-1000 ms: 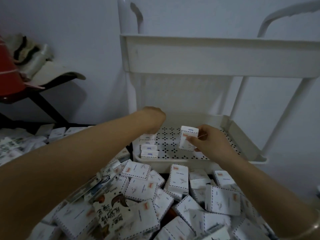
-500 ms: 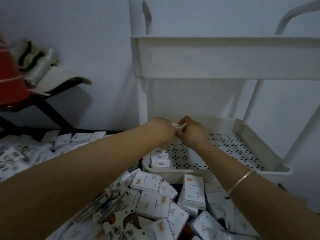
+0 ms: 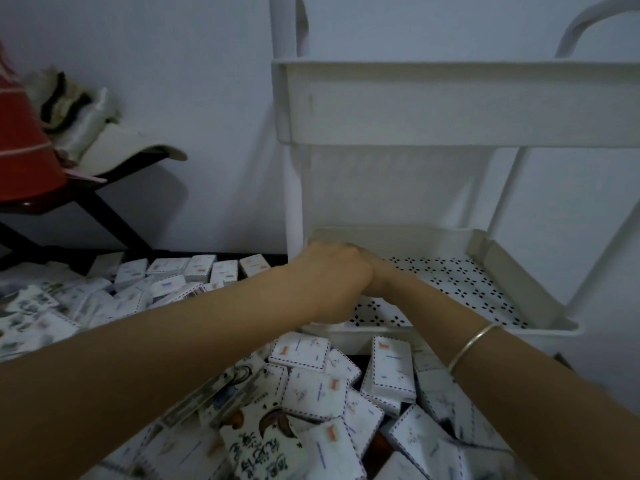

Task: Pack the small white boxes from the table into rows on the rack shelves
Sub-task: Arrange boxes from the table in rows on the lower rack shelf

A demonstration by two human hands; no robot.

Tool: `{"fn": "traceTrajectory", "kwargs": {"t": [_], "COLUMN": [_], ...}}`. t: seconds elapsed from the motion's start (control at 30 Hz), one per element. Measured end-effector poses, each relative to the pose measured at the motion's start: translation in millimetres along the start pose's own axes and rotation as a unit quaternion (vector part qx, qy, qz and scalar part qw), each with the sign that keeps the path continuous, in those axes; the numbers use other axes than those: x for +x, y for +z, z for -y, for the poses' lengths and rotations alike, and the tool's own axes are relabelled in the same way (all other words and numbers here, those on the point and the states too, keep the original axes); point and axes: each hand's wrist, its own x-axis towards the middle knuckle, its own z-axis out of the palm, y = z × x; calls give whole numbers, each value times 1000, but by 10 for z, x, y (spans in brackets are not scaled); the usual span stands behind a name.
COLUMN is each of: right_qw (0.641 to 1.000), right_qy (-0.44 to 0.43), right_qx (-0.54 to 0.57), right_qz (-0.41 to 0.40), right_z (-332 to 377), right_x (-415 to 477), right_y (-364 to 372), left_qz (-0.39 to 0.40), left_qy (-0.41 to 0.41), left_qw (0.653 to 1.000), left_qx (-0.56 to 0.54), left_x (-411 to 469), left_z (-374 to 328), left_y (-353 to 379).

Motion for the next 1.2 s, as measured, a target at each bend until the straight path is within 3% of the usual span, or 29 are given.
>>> {"fn": "traceTrajectory", "kwargs": {"t": [0.13,0.33,0.4,0.5,0.63,0.77,0.83,1.03,1.1,1.2], "right_qw": [974,982,988,987,985,956,947,946,951,966], "right_qy": [42,38,31,41,68,115,137,190,195,198], "right_qx": [222,175,109,9,-106,-258,-279,-259,-238,-164], "right_qz": [22,-59,-106,-156,-114,-78,-76,-53,-41,-27], "right_z": [-38,-130,-184,-242,-234,-275,-286,-246,-246,-261], "right_x": [-118,-449,-668,-1045,-1497,-1714,-1751,-1766,-1782,-1807], "right_y": [-50,-315,-443,-567,-588,-474,-376,-280,-291,-298], "left_qz": [43,-75,-96,-17,22,36,36,50,57,67], "left_qy": [28,52,56,-33,-135,-153,-156,-161,-168,-173], "left_qw": [993,986,983,991,989,977,968,925,878,778], "left_qx": [-109,-137,-146,-126,-62,-144,-195,-342,-445,-601], "left_x": [-129,-200,-222,-246,-225,-232,-242,-319,-359,-446], "left_z": [-166,-447,-516,-636,-786,-794,-779,-689,-612,-524], "left_y": [100,153,128,141,200,250,258,225,215,182]}}
